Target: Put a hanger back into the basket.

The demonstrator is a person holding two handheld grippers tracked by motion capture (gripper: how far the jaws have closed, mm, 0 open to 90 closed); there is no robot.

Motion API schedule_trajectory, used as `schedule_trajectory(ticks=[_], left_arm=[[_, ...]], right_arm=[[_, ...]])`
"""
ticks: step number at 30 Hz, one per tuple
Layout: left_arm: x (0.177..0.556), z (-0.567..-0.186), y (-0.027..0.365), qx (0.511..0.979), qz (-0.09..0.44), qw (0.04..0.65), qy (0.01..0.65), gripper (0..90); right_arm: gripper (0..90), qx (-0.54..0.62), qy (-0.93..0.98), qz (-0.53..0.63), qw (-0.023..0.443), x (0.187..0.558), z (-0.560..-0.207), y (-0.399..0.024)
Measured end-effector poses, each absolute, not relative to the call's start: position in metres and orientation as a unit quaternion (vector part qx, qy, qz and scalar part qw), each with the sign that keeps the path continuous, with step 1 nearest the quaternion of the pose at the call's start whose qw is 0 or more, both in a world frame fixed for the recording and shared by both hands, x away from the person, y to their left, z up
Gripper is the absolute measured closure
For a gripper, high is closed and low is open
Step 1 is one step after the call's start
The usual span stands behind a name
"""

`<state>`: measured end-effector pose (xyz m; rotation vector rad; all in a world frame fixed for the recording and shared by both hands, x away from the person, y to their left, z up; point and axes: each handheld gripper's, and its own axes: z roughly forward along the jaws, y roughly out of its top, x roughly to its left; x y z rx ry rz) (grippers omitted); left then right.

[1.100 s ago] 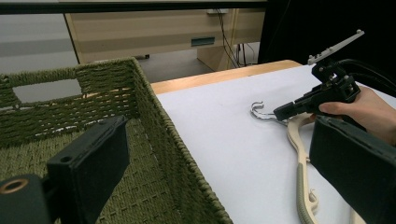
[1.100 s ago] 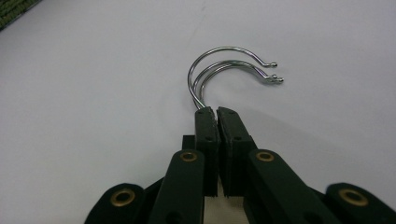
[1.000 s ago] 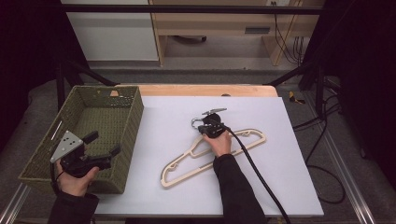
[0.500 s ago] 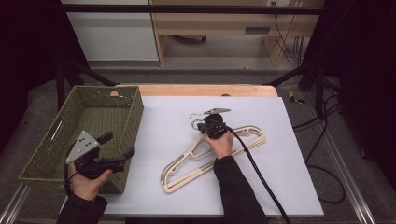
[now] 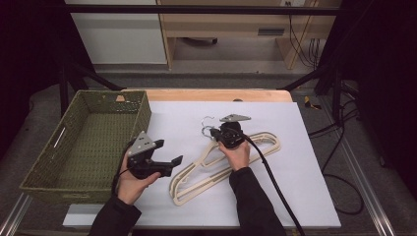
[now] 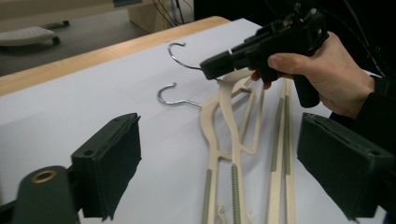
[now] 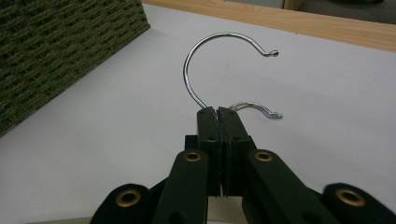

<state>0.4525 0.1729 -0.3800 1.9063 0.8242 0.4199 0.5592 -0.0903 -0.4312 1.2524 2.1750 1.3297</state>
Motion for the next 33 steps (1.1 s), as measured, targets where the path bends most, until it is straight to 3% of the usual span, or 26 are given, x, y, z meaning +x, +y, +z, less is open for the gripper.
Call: schedule_trajectory(ticks=[16,26,33], left_arm=[[0.517,-0.434,0.108,0.826,0.082,0.435,0.348,41.3],[0.532,-0.451,0.094,0.832,0.034,0.428,0.351,68.8],[0.528,-0.448,0.092,0.834,0.019,0.429,0.348,76.4]], right_arm=[[89.3,0.421,0.754,0.48,0.153,0.551,-0.428,-0.09],[89.3,0.412,0.754,0.487,0.155,0.548,-0.427,-0.092],[89.1,0.409,0.753,0.492,0.154,0.541,-0.422,-0.095]])
